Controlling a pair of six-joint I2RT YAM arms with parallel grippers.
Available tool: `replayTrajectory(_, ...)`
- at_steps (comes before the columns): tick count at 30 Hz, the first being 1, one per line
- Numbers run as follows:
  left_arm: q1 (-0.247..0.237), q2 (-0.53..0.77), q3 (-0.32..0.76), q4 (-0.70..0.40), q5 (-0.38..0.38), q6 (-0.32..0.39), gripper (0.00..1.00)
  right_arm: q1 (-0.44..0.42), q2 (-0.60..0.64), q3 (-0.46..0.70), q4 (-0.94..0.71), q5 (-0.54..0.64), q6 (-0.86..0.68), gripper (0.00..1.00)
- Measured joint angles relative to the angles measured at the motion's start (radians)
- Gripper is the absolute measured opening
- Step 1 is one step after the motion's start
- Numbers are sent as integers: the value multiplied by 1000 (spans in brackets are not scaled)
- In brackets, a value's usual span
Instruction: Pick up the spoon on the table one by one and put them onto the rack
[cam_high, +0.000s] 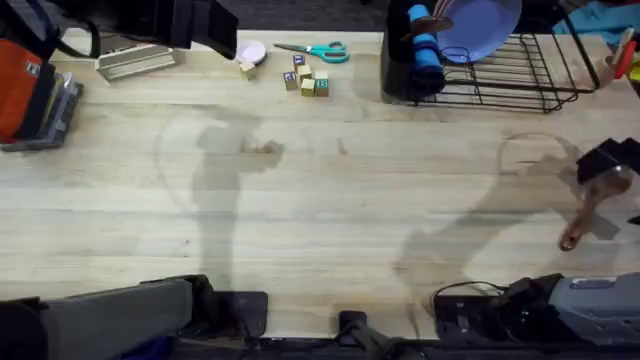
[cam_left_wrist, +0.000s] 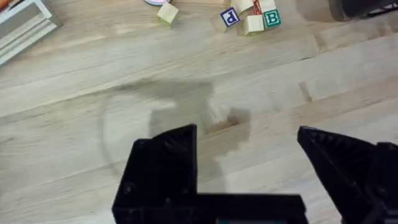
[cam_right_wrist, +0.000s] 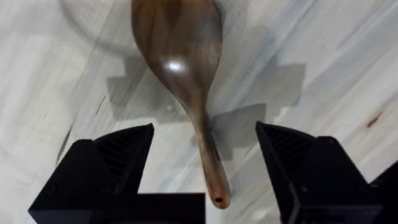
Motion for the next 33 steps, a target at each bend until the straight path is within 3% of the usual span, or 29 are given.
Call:
replayTrajectory(7,0,0,0,-7,0,0,993,0,86,1,34,-18,5,992)
replayTrajectory(17,0,0,0,-7,0,0,993,-9,114,26,25,-59,3,961)
replayTrajectory(19,0,0,0,-7,0,0,993,-9,116,26,25,-73,6,828)
replayTrajectory(27,0,0,0,-7,0,0,993,-8,116,32,16,-68,11,71)
replayTrajectory(33,0,0,0,-7,0,0,993,-7,115,33,9,-71,14,44)
